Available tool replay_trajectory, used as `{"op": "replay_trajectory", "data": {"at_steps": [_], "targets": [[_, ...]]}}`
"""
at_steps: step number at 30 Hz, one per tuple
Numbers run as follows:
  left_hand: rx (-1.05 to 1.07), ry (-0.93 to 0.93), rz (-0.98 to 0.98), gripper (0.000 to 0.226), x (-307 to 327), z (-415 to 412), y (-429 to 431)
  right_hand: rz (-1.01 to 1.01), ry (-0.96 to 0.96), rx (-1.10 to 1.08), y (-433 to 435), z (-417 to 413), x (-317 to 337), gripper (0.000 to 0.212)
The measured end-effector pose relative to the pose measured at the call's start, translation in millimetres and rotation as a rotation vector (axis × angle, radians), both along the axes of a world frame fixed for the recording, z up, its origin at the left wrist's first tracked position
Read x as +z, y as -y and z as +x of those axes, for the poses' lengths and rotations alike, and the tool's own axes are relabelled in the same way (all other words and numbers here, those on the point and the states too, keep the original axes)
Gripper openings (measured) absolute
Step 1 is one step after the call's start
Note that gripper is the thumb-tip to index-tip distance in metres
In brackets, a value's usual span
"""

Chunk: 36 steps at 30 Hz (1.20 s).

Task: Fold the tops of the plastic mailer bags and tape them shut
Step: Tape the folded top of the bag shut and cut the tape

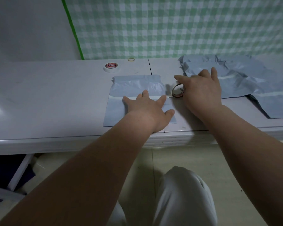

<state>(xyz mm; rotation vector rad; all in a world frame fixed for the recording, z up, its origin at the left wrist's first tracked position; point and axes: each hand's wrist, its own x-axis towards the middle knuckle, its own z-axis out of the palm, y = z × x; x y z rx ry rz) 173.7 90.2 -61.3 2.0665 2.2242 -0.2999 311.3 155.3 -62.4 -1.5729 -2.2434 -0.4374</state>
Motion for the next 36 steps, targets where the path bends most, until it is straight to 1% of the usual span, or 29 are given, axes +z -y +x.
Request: {"op": "replay_trajectory", "data": {"at_steps": [10, 14, 17, 21, 23, 24, 26, 27, 28, 29, 30, 33, 35, 36], "targets": [[0.025, -0.015, -0.053, 0.063, 6, 3, -4, -0.025, -0.029, -0.003, 1, -1, 0, 0.045], [0.014, -0.048, -0.053, 0.063, 7, 3, -5, -0.036, -0.102, -0.028, 0, -2, -2, 0.037], [0.009, -0.063, -0.047, 0.062, 6, 5, -6, -0.034, -0.118, -0.062, 1, -2, -2, 0.029], [-0.006, -0.031, -0.043, 0.063, 6, 4, -5, -0.028, -0.153, -0.105, 7, -5, 4, 0.029], [-0.011, 0.051, -0.005, 0.060, 10, 2, -9, -0.034, -0.150, -0.111, 10, -6, 8, 0.029], [-0.020, 0.110, 0.058, 0.055, 13, 0, -13, -0.040, -0.152, -0.108, 11, -7, 9, 0.029], [-0.020, 0.259, 0.258, 0.040, 20, -5, -21, -0.045, -0.169, -0.092, 12, -9, 12, 0.028], [-0.014, 0.349, 0.341, 0.039, 23, -6, -25, -0.040, -0.175, -0.080, 13, -10, 12, 0.027], [-0.022, 0.441, 0.393, 0.042, 25, -8, -28, -0.036, -0.184, -0.068, 13, -11, 13, 0.027], [-0.042, 0.527, 0.415, 0.044, 27, -8, -30, -0.042, -0.203, -0.056, 14, -12, 13, 0.026], [-0.058, 0.591, 0.420, 0.041, 28, -7, -30, -0.067, -0.241, -0.040, 15, -12, 14, 0.025], [-0.030, 0.686, 0.456, 0.018, 23, -4, -31, -0.209, -0.389, 0.014, 20, -2, 22, 0.023], [0.034, 0.817, 0.475, 0.005, 14, -6, -33, -0.242, -0.437, -0.059, 25, 13, 29, 0.023], [0.077, 0.930, 0.473, 0.005, 10, -7, -33, -0.244, -0.433, -0.133, 28, 23, 31, 0.022]]}}
